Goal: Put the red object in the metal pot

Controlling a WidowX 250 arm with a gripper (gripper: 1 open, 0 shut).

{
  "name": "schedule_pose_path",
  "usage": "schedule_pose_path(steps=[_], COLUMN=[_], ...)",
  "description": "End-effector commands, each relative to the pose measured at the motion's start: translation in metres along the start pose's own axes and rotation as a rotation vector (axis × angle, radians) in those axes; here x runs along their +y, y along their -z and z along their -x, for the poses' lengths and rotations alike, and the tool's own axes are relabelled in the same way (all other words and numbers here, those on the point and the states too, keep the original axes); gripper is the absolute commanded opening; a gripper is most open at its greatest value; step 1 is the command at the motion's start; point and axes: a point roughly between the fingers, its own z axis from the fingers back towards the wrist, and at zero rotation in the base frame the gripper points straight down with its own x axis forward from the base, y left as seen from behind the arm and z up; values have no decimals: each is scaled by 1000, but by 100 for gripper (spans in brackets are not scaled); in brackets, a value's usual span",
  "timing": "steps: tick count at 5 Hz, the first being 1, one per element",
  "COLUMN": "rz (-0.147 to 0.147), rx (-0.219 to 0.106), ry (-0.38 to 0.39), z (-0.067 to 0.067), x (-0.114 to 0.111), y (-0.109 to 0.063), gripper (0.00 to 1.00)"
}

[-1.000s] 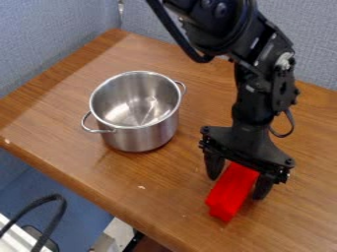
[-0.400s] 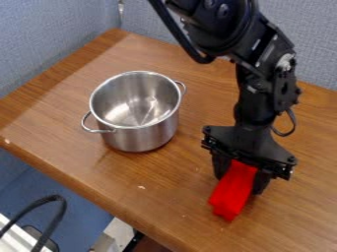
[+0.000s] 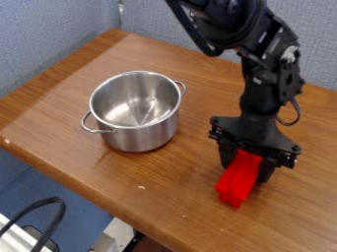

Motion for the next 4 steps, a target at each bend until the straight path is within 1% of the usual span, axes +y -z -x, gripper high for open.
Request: schedule_pose_path(steps=[1, 2, 4], rz=[-18, -24, -24], rx=[28, 35, 58], ry=[-22, -36, 55], z=[0, -1, -5], x=[18, 31, 39], y=[8, 8, -7], gripper=[0, 0, 0])
